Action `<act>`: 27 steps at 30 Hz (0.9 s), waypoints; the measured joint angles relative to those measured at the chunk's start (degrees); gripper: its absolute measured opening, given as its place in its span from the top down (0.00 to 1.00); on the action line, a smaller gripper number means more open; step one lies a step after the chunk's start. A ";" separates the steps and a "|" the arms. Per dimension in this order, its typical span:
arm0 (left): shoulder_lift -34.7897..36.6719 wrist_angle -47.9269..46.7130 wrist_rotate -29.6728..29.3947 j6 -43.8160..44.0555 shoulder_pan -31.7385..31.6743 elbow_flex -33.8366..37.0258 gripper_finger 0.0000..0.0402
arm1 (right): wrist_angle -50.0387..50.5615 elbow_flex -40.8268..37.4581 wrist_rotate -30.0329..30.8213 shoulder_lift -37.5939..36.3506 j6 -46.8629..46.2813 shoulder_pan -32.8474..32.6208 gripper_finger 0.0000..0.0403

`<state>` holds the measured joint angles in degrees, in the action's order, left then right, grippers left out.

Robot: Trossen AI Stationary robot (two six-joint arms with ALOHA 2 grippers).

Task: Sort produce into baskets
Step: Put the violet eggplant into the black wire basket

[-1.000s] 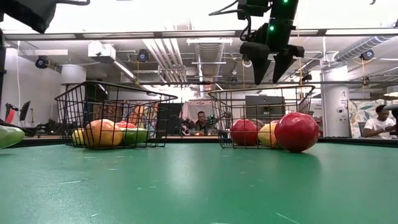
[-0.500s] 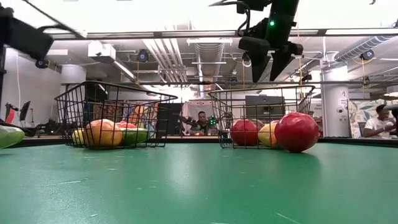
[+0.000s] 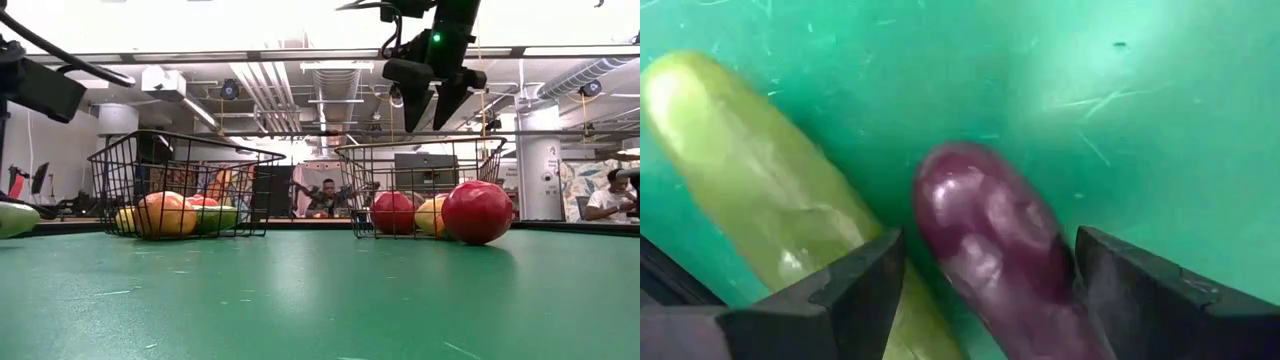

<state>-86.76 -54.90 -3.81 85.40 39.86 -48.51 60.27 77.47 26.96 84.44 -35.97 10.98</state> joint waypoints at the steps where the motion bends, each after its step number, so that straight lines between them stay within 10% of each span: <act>1: -0.30 0.05 -0.03 -0.12 0.00 0.02 0.32 | -0.04 0.00 0.00 0.00 0.00 0.00 0.18; 14: -1.57 2.98 0.23 -5.82 0.00 -0.64 0.55 | -0.81 0.00 0.00 0.00 0.22 0.00 0.19; 27: 7.11 3.25 -1.14 -19.09 0.39 -10.55 0.56 | -0.85 0.00 0.02 0.00 0.45 0.00 0.19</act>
<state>-79.65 -51.65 -4.94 66.32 40.25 -59.06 59.42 77.47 26.98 84.44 -35.52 10.98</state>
